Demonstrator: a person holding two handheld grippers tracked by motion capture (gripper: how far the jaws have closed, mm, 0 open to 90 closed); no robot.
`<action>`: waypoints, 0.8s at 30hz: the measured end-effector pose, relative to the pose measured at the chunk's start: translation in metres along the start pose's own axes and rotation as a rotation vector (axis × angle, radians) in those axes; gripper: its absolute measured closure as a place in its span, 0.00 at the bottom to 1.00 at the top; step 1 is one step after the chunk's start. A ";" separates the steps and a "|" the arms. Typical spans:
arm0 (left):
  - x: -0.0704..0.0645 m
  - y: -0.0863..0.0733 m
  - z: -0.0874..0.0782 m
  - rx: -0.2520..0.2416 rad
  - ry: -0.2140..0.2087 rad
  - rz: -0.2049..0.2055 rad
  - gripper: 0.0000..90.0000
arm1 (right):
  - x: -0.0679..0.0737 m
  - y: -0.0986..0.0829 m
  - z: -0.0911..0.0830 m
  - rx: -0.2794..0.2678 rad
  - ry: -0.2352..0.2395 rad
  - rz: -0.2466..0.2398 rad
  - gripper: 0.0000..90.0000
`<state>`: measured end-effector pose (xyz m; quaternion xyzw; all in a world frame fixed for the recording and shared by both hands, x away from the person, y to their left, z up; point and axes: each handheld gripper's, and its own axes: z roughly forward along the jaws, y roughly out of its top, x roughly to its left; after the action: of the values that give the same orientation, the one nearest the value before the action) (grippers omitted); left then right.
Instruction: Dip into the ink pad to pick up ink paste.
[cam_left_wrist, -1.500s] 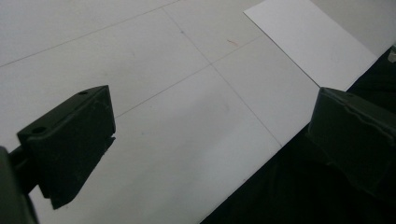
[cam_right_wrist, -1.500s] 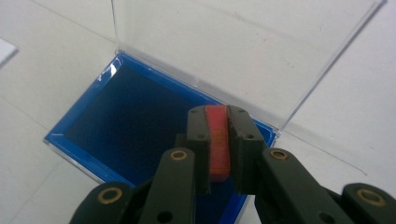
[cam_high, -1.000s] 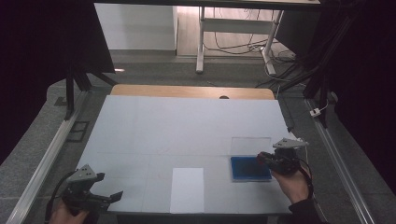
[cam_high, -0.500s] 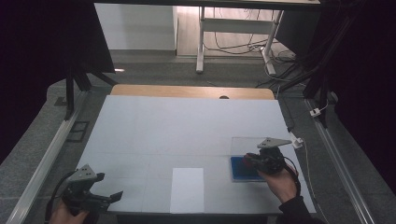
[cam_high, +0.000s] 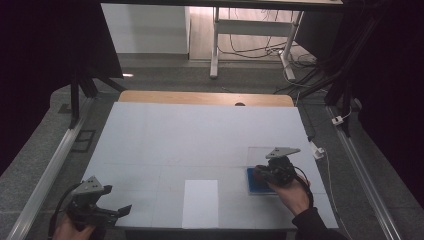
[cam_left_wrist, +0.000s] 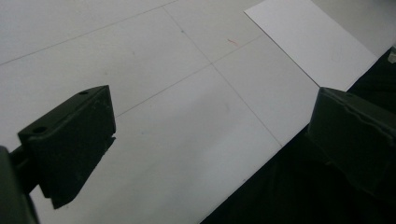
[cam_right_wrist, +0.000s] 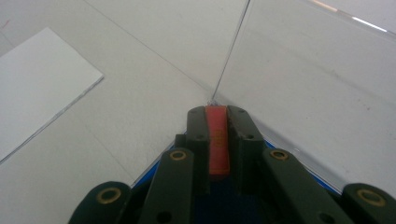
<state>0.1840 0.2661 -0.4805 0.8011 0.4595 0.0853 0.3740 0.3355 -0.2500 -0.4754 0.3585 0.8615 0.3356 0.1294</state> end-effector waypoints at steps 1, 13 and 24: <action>0.000 0.000 0.000 0.000 0.000 0.000 0.01 | 0.000 0.000 0.000 0.000 0.000 0.000 0.89; 0.000 0.000 0.000 0.002 0.001 0.000 0.01 | 0.001 0.000 0.007 0.024 -0.019 -0.008 0.89; -0.001 0.000 0.001 0.003 0.002 0.000 0.01 | 0.018 0.001 0.009 0.043 -0.086 -0.107 0.90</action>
<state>0.1843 0.2652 -0.4806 0.8015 0.4602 0.0852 0.3722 0.3276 -0.2324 -0.4809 0.3284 0.8802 0.2938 0.1762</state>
